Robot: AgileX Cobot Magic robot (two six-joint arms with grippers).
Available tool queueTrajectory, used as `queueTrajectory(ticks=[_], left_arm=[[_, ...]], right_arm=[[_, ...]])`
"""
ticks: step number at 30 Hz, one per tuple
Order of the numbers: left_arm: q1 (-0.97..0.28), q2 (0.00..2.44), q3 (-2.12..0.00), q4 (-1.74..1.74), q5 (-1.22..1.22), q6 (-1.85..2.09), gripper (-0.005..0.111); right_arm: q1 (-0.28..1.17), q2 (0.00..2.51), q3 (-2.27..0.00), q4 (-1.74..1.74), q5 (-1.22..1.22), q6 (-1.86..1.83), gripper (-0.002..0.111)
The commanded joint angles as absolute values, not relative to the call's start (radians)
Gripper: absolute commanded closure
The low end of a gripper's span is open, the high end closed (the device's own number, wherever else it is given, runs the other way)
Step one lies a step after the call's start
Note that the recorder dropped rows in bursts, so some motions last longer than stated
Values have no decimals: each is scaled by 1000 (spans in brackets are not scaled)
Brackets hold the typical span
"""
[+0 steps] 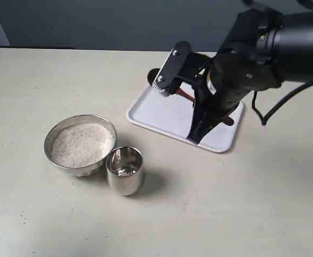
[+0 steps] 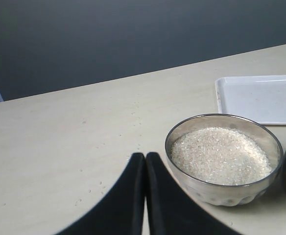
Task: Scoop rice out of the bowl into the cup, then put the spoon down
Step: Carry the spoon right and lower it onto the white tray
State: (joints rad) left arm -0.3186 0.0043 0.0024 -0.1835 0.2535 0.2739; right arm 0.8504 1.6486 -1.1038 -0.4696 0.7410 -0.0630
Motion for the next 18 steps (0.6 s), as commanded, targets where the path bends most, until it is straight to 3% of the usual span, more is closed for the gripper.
queueTrajectory(ticks=[1, 7, 18], left_arm=[[-323, 0, 0, -183, 239, 272, 106], [-323, 0, 0, -183, 239, 272, 106], [-323, 0, 0, -183, 239, 272, 106]], right_arm=[[704, 1672, -1101, -386, 610, -138, 109], [616, 1769, -1101, -330, 585, -237, 109], [616, 1930, -1105, -233, 415, -278, 109]])
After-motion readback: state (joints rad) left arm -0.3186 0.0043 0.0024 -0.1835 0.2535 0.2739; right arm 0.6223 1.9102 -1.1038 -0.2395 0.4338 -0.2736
